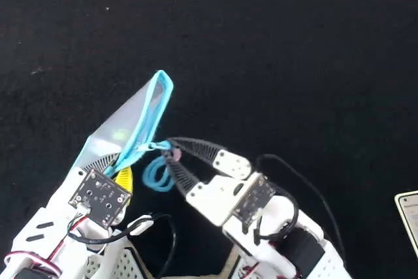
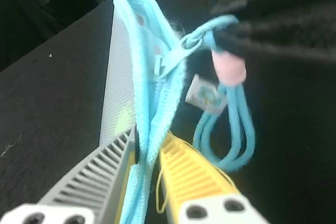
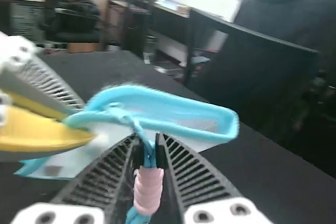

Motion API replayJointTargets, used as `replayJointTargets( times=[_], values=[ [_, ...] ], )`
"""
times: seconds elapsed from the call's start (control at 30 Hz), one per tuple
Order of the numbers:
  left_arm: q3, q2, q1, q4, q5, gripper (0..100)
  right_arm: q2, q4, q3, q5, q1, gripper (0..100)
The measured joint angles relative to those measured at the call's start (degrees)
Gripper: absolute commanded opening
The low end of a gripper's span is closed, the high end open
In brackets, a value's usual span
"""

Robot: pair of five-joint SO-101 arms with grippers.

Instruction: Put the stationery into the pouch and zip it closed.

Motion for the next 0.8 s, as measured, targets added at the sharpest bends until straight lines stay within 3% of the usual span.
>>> replayJointTargets(
  times=[0.3,0.53,0.67,0.8],
  values=[
    [0.35,0.0,0.79,0.09,0.0,3,0.0,-9.76,8.0,0.0,9.93,1.1],
    [0.35,0.0,0.79,0.09,0.0,3,0.0,-14.42,10.46,-2.2,12.84,3.1],
    [0.35,0.0,0.79,0.09,0.0,3,0.0,-8.09,7.12,-5.71,12.4,13.4],
    [0.35,0.0,0.79,0.09,0.0,3,0.0,4.57,-0.09,-7.3,5.1,19.5]
  ],
)
